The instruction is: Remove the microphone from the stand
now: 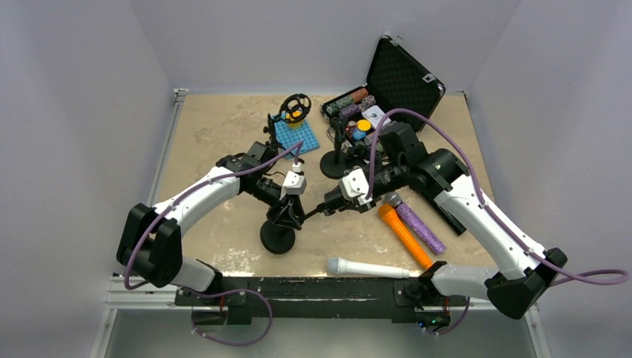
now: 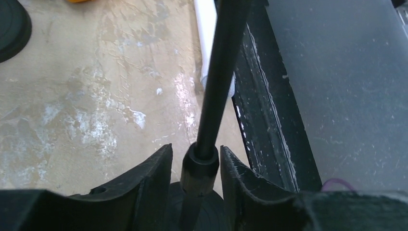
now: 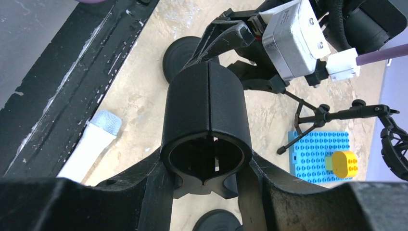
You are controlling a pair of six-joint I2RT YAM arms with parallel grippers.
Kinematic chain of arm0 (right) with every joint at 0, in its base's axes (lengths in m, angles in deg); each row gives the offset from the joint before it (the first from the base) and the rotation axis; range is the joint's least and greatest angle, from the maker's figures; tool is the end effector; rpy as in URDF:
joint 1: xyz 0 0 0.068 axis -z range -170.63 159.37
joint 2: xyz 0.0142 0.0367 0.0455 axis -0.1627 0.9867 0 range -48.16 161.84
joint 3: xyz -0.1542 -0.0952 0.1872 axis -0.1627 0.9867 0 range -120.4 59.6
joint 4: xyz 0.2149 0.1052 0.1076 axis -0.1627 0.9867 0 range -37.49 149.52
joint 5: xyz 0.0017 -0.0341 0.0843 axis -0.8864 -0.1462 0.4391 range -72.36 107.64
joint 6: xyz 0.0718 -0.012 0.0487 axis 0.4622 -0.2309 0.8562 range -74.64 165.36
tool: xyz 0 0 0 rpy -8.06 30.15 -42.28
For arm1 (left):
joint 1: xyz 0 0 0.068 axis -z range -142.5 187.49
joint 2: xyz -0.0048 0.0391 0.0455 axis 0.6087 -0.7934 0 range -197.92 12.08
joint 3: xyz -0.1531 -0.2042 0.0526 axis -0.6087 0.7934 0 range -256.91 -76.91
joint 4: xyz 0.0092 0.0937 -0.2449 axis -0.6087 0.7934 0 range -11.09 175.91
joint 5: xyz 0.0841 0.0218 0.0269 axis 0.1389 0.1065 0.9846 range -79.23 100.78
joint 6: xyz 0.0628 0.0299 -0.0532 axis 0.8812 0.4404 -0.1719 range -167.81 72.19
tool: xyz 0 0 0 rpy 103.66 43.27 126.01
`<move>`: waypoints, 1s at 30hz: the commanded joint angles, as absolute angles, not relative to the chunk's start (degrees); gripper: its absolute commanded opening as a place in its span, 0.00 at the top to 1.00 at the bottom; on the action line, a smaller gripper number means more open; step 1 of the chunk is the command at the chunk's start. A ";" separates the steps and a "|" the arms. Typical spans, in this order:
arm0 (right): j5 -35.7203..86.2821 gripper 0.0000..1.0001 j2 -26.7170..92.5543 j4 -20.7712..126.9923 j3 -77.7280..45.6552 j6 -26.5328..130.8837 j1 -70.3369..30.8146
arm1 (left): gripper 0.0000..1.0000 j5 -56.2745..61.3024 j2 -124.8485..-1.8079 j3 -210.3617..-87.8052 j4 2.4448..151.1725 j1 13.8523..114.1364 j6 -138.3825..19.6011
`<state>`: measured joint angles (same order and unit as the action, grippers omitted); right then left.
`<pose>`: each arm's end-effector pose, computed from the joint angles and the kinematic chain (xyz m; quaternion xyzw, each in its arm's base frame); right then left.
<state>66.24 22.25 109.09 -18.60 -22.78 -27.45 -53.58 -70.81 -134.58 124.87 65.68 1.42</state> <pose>0.1683 0.1987 0.3487 -0.7648 0.4047 0.2843 0.4128 0.2065 -0.1901 0.2105 0.5901 0.5971 -0.4913 0.2320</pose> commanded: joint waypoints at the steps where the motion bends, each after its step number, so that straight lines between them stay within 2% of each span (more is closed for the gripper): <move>1: 62.99 1.00 20.96 103.26 -16.71 -23.31 -27.64 | 0.63 -52.80 -68.73 -135.43 127.82 65.62 7.67; 5: 63.53 1.00 22.07 100.99 -20.01 -9.73 -26.32 | 0.95 -42.34 -62.27 -129.14 111.52 65.62 -6.05; 6: 63.60 1.00 22.90 100.95 -21.57 -4.42 -25.98 | 1.00 -39.55 -59.64 -126.86 106.43 65.62 -8.79; 8: 60.86 1.00 26.32 100.63 -25.84 8.99 -25.76 | 1.00 -32.40 -54.06 -120.49 93.25 65.70 -21.04; 9: 58.58 1.00 28.29 101.63 -28.55 16.26 -25.64 | 1.00 -25.52 -51.40 -117.56 83.25 65.77 -26.90; 11: 56.72 1.00 34.59 107.50 -36.22 29.74 -25.33 | 1.00 -13.89 -47.02 -113.33 73.60 66.87 -36.34; 14: 67.00 1.00 44.01 118.93 -45.37 41.57 -23.05 | 1.00 -4.58 -45.19 -112.99 73.39 68.78 -43.06; 16: 72.11 1.00 43.89 114.80 -39.72 51.65 -20.71 | 1.00 -1.87 -45.87 -113.35 76.52 68.93 -45.97; 19: 73.15 1.00 44.72 114.20 -37.95 51.08 -19.40 | 1.00 -4.62 -45.57 -112.22 78.71 68.88 -44.82; 20: 72.87 1.00 44.81 114.44 -38.44 48.96 -19.38 | 0.92 -7.39 -45.21 -112.47 80.88 68.81 -43.50; 22: 71.60 1.00 44.35 114.50 -39.60 43.56 -19.37 | 0.63 -13.97 -44.04 -114.27 86.21 68.72 -39.72; 23: 71.00 1.00 43.81 114.33 -39.96 40.32 -19.37 | 0.52 -17.20 -43.49 -115.59 89.40 68.63 -37.54; 24: 70.18 1.00 43.34 114.61 -40.29 36.24 -19.46 | 0.44 -20.35 -43.21 -117.16 93.22 68.50 -35.23; 26: 69.51 1.00 42.03 115.59 -40.04 27.66 -19.69 | 0.33 -24.90 -43.29 -120.25 100.64 68.05 -31.25; 30: 70.85 1.00 37.02 115.21 -33.65 8.78 -20.62 | 0.25 -34.82 -45.75 -124.85 110.66 67.29 -22.33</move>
<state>66.74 43.84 112.59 -37.50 28.59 -19.58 -22.41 -44.70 -119.17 99.38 68.15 -32.43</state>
